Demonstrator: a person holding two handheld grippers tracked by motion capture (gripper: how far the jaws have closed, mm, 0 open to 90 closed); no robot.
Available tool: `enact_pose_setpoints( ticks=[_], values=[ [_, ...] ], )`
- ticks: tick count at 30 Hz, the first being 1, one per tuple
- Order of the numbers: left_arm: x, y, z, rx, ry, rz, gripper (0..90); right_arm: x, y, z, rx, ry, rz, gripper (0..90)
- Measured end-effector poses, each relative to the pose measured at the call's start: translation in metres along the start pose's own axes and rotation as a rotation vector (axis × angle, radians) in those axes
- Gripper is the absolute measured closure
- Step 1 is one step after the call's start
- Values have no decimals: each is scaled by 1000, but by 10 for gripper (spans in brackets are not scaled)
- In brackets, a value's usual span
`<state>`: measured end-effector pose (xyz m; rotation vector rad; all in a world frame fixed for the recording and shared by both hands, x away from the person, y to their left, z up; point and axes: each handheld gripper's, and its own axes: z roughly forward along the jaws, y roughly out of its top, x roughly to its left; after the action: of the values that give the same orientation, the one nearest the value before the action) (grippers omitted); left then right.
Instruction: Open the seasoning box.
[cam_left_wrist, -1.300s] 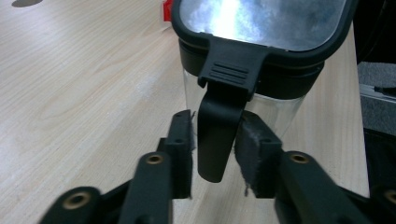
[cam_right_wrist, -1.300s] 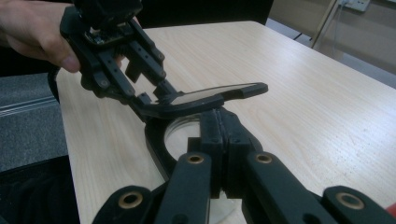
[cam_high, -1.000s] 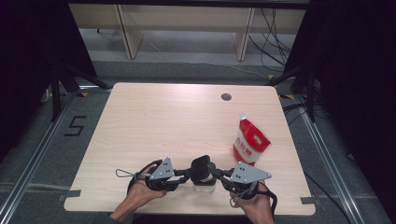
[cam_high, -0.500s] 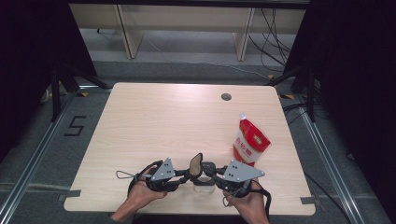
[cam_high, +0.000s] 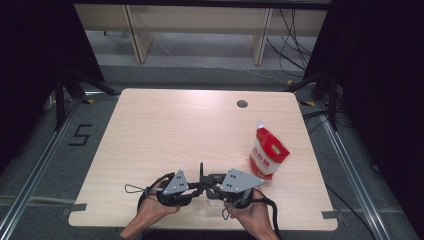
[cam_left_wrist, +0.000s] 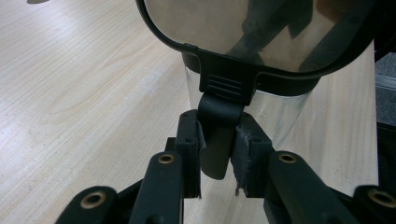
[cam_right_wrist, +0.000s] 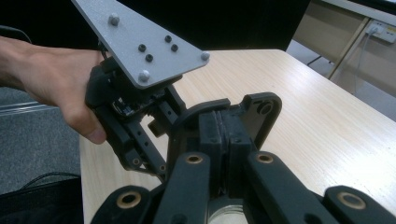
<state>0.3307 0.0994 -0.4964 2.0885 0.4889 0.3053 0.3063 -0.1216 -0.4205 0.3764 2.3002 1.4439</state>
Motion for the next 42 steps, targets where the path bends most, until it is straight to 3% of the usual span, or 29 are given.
enact_pose_setpoints(
  ticks=[1, 9, 13, 20, 25, 28, 31, 33, 36, 37, 41, 42],
  values=[
    [0, 0, 0, 1, 2, -1, 733, 2, 0, 0, 7, 3, 27, 894],
    [0, 0, 0, -1, 4, -8, 733, 1, 2, 5, 0, 11, 7, 894],
    [-1, 0, 0, -7, 9, -12, 733, 3, 2, 7, 3, 18, 31, 894],
    [0, -1, 0, -12, 2, -21, 732, 2, 2, 8, -12, 17, 32, 877],
    [1, -1, 0, -10, -3, -21, 732, -3, -1, 0, -9, 3, 53, 848],
    [0, -1, 0, -8, -3, -21, 732, -6, -6, -8, -8, -15, 88, 851],
    [0, -2, -1, -10, -4, -17, 732, -10, -14, -15, 2, -17, 43, 861],
    [1, -1, -1, -6, 1, 0, 731, -10, -23, -19, 14, -23, 77, 864],
    [-1, -2, -2, -10, 5, -22, 731, -14, -33, -26, 28, -35, 104, 864],
    [-1, -2, -2, -8, 3, -11, 731, -15, -40, -31, 33, -46, 114, 862],
    [0, -3, -3, -9, -4, -17, 730, -17, -50, -40, 43, -69, 138, 852],
    [1, -3, -3, -9, -5, 4, 731, -19, -53, -43, 32, -87, 122, 846]
  ],
)
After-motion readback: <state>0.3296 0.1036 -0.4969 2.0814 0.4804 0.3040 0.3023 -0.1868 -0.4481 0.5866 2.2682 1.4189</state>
